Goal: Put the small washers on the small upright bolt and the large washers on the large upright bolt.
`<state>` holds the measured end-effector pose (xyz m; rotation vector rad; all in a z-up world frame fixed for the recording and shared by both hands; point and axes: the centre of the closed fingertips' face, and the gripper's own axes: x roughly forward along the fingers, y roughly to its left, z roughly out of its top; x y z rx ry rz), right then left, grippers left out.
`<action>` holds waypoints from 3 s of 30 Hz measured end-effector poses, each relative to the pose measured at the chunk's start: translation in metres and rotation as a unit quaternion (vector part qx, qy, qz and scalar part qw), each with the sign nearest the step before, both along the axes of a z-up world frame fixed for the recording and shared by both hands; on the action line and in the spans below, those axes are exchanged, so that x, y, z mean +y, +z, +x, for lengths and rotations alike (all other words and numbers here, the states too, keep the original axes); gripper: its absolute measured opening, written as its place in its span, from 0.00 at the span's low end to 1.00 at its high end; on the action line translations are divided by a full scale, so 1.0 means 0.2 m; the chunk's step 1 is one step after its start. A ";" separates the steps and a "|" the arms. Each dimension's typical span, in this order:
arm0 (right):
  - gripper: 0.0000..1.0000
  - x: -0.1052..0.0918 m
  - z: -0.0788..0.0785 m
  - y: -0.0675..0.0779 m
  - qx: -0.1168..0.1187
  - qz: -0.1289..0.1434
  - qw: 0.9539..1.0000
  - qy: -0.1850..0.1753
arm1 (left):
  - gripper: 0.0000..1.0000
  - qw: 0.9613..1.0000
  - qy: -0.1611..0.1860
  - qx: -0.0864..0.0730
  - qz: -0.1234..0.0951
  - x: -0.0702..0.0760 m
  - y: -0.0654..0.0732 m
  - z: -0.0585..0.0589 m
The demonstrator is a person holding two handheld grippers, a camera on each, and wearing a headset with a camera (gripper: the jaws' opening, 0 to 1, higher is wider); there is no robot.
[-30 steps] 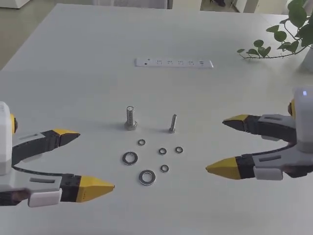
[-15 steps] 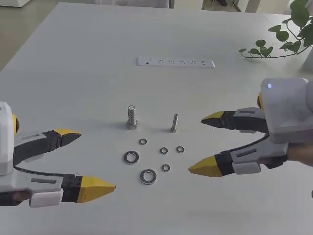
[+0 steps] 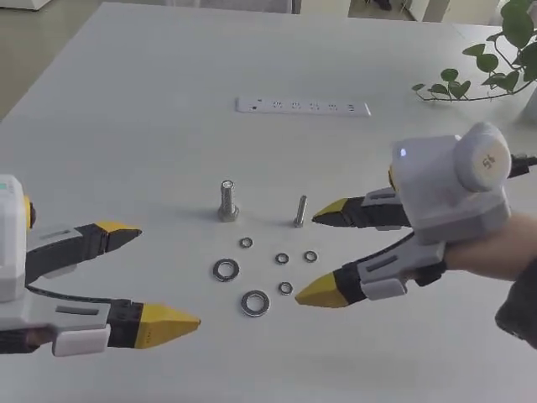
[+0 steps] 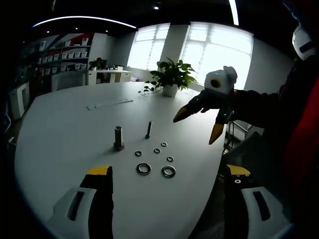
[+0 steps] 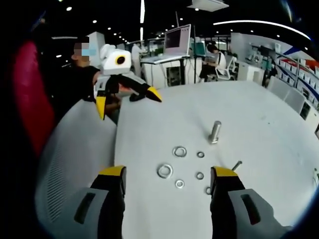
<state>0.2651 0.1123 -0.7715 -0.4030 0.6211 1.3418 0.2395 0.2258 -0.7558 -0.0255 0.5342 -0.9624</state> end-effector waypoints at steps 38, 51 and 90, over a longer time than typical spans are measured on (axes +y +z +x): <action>0.53 0.16 -0.03 -0.33 0.027 -0.100 0.993 0.051 | 0.92 1.000 -0.002 0.007 -0.003 -0.01 -0.03 0.00; 0.39 0.17 -0.03 -0.44 0.028 -0.142 0.987 0.063 | 0.91 1.000 0.000 0.008 -0.005 -0.01 -0.03 0.01; 0.12 0.21 -0.01 -0.54 0.020 -0.180 0.980 0.083 | 0.91 1.000 0.005 0.008 -0.011 0.02 -0.03 0.02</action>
